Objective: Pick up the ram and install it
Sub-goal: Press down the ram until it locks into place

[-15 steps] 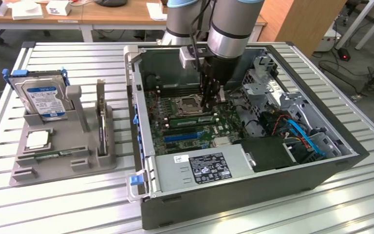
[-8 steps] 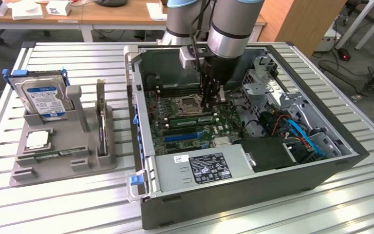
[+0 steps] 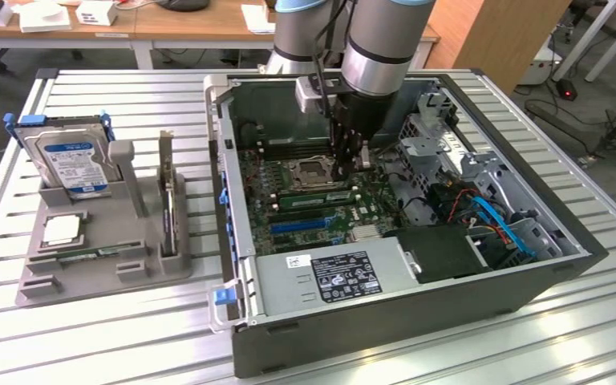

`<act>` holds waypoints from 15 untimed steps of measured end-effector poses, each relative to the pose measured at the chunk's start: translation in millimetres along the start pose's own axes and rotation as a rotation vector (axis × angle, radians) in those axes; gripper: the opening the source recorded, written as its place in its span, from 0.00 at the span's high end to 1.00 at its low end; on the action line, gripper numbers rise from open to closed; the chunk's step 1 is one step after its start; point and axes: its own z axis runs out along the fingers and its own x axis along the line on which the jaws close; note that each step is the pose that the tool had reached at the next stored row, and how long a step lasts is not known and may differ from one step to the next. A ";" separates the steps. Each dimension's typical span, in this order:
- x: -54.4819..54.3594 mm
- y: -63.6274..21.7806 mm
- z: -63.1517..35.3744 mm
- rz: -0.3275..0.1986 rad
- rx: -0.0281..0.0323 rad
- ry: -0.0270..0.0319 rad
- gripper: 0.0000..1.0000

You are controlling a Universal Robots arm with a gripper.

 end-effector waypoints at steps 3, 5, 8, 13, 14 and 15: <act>0.0 0.0 0.0 0.000 0.0000 0.0000 0.91; 0.0 -0.1 0.0 0.000 0.0000 0.0000 0.91; 0.0 -2.2 -0.1 0.000 -0.0001 0.0001 0.91; 0.0 -10.0 -0.1 0.000 -0.0001 0.0000 0.91; 0.0 -11.8 -0.1 0.000 0.0000 0.0001 0.91; 0.0 -13.7 -0.1 0.000 0.0000 0.0000 0.91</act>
